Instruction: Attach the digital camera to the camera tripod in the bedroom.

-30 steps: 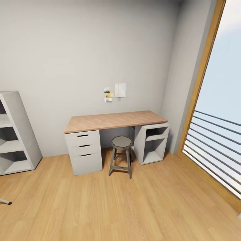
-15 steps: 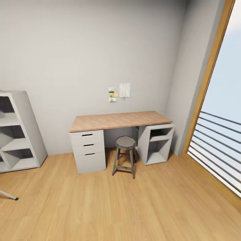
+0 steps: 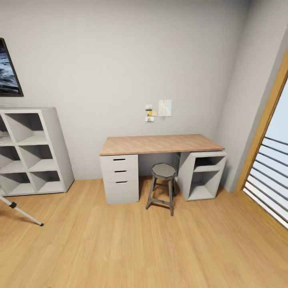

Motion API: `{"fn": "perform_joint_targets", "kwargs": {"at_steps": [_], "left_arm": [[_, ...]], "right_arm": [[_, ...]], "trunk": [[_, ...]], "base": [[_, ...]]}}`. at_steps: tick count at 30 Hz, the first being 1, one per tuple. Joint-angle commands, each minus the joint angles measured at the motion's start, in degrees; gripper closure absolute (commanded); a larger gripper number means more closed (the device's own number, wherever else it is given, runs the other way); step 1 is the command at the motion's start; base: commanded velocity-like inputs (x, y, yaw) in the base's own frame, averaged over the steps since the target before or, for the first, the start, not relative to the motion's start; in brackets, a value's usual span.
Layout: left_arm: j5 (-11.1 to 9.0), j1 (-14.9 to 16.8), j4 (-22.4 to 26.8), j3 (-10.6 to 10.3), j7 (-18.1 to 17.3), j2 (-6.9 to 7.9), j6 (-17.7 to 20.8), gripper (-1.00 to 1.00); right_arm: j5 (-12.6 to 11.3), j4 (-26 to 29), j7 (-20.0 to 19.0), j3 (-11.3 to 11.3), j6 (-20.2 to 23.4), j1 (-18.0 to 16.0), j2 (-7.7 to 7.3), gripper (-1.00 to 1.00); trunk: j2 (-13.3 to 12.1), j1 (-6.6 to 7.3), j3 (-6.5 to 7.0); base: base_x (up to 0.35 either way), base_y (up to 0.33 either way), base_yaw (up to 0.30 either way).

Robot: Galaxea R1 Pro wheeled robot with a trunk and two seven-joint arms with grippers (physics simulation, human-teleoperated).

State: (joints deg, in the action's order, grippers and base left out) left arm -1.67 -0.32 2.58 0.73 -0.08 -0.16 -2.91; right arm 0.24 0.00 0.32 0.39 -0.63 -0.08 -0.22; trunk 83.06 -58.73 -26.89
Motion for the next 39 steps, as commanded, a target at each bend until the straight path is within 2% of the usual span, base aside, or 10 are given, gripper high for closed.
{"fn": "perform_joint_targets", "kwargs": {"at_steps": [1, 9, 27, 31, 34, 35, 38, 39], "left_arm": [[-0.17, -0.03, 0.09, 0.06, -0.01, -0.01, -0.07, -1.00], [-0.17, -0.03, 0.10, 0.06, -0.01, -0.01, -0.07, -1.00], [-0.21, -0.03, 0.14, 0.06, 0.07, 0.04, -0.07, -1.00], [-0.75, -0.03, 0.14, 0.14, 0.13, 0.06, -0.07, -1.00], [-2.61, -0.03, 0.14, 0.50, 0.12, 0.13, -0.07, -1.00], [-8.95, -0.03, 0.15, 1.38, 0.03, 0.40, -0.07, -1.00], [-11.28, -0.03, 0.15, 1.47, 0.01, 0.50, -0.07, -1.00], [-12.66, -0.03, 0.15, 1.50, 0.00, 0.57, -0.07, -1.00]], "right_arm": [[0.03, 0.00, 0.03, 0.04, -0.07, -0.01, 0.01, -1.00], [0.03, 0.00, 0.03, -0.02, -0.04, -0.01, -0.02, -1.00], [0.10, 0.00, -0.11, 0.04, 0.02, -0.01, 0.05, -1.00], [0.11, 0.00, -0.07, 0.05, 0.02, -0.01, 0.05, -1.00], [0.08, 0.00, -0.06, 0.05, 0.02, -0.01, 0.05, -1.00], [0.08, -0.02, -0.06, 0.05, 0.02, -0.01, 0.05, -1.00], [0.05, -0.01, -0.06, 0.05, 0.02, -0.01, 0.05, -1.00], [0.04, -0.01, -0.09, 0.03, 0.02, -0.01, 0.05, -1.00]], "trunk": [[0.02, 0.00, -0.04], [0.02, 0.00, -0.04], [0.02, 0.00, -0.04], [0.02, 0.00, -0.04], [0.02, 0.00, -0.04], [0.02, 0.00, -0.04], [0.02, 0.00, -0.04], [0.02, 0.00, -0.04]], "base": [[0.000, 0.000, 0.192], [0.000, 0.000, 0.128], [0.000, 0.000, 0.008], [0.000, 0.000, 0.000], [0.000, 0.000, 0.000], [0.000, 0.000, 0.000], [0.000, 0.000, 0.000], [0.000, 0.000, 0.000]]}}
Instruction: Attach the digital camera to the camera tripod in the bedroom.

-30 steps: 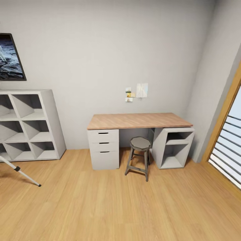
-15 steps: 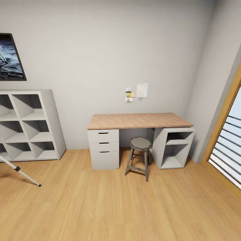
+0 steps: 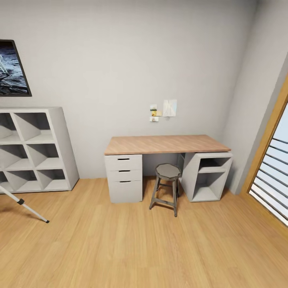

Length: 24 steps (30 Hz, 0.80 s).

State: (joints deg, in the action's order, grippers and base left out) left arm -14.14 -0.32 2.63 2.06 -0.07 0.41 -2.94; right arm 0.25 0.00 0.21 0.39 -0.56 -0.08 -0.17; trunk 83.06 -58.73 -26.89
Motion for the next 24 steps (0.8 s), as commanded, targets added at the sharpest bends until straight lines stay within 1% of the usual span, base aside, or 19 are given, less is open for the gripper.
{"fn": "perform_joint_targets", "kwargs": {"at_steps": [1, 2, 3, 6, 10, 19, 24], "left_arm": [[-0.78, -0.03, 0.09, 0.18, -0.01, 0.04, -0.05, -1.00], [-1.88, -0.03, 0.09, 0.20, -0.01, 0.11, -0.05, -1.00], [-5.97, -0.03, 0.03, 0.23, -0.01, 0.68, -0.05, -1.00], [-6.38, -0.03, 0.03, 0.23, -0.01, 0.71, -0.05, -1.00], [-6.53, -0.03, 0.07, 0.23, -0.02, 0.72, -0.05, -1.00], [-6.55, -0.03, 0.06, 0.19, 0.01, 0.67, -0.05, -1.00], [-6.29, -0.03, 0.02, -0.17, 0.18, 0.58, -0.07, -1.00]], "right_arm": [[0.02, -0.02, -0.01, 0.02, -0.04, -0.01, 0.00, -1.00], [0.00, -0.01, -0.02, 0.00, -0.02, -0.01, 0.01, -1.00], [-0.11, -0.01, -0.04, -0.03, -0.04, -0.01, 0.07, -1.00], [-0.14, 0.00, -0.02, -0.04, -0.05, -0.01, 0.03, -1.00], [-0.16, 0.00, 0.02, -0.04, -0.06, -0.01, 0.01, -1.00], [-0.17, -0.02, 0.05, -0.04, -0.06, -0.01, 0.00, -1.00], [-0.17, -0.03, 0.05, -0.04, -0.06, -0.01, 0.00, -1.00]], "trunk": [[0.02, 0.00, -0.04], [0.02, 0.00, -0.04], [0.02, 0.00, -0.04], [0.02, 0.00, -0.04], [0.02, 0.00, -0.04], [0.02, 0.00, -0.04], [0.02, 0.00, -0.04]], "base": [[0.000, 0.000, 0.000], [0.000, 0.000, 0.000], [0.000, 0.000, 0.062], [0.000, 0.000, 0.127], [0.000, 0.000, 0.212], [0.000, 0.000, 0.257], [0.000, 0.000, 0.266]]}}
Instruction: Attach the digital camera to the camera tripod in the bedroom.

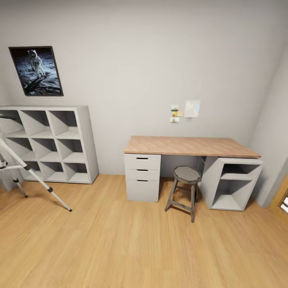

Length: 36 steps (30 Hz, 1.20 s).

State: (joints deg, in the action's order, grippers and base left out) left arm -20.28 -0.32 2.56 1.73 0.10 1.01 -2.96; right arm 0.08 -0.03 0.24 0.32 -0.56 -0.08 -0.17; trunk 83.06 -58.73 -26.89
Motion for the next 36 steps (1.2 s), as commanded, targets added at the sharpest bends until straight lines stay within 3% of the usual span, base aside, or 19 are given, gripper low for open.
{"fn": "perform_joint_targets", "kwargs": {"at_steps": [1, 13, 36], "left_arm": [[-0.14, -0.03, 0.09, 0.14, 0.02, -0.02, -0.06, -1.00], [-0.20, -0.03, 0.16, 0.35, 0.32, -0.05, -0.04, -1.00], [-0.16, -0.03, 0.17, 0.29, 0.42, -0.13, -0.03, -1.00]], "right_arm": [[0.01, 0.00, 0.02, 0.03, -0.06, -0.01, -0.01, -1.00], [-0.08, -0.06, 0.02, 0.03, -0.06, -0.01, -0.01, -1.00], [-0.08, -0.06, 0.02, 0.03, -0.06, -0.01, -0.01, -1.00]], "trunk": [[0.02, 0.00, -0.04], [0.02, 0.00, -0.04], [0.02, 0.00, -0.04]], "base": [[0.000, 0.000, 0.267], [0.040, 0.000, 0.267], [0.294, 0.000, 0.267]]}}
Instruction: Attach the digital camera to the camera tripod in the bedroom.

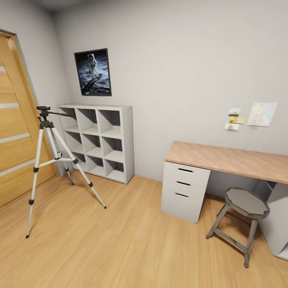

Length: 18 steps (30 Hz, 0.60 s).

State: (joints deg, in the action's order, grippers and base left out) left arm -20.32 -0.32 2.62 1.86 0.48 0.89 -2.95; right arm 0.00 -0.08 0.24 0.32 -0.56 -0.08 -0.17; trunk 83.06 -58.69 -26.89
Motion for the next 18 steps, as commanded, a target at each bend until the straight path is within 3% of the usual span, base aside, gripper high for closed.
{"fn": "perform_joint_targets", "kwargs": {"at_steps": [1, 18], "left_arm": [[-0.13, -0.03, 0.10, 0.18, 0.05, -0.01, -0.04, -1.00], [-0.25, -0.03, 0.10, 0.29, 0.07, 0.08, -0.02, -1.00]], "right_arm": [[0.00, -0.01, 0.02, 0.03, -0.06, -0.01, 0.00, -1.00], [0.05, -0.01, 0.10, 0.03, -0.13, -0.01, -0.13, -1.00]], "trunk": [[0.02, -0.04, -0.03], [0.02, -0.04, -0.03]], "base": [[0.313, 0.000, 0.267], [0.313, 0.000, 0.268]]}}
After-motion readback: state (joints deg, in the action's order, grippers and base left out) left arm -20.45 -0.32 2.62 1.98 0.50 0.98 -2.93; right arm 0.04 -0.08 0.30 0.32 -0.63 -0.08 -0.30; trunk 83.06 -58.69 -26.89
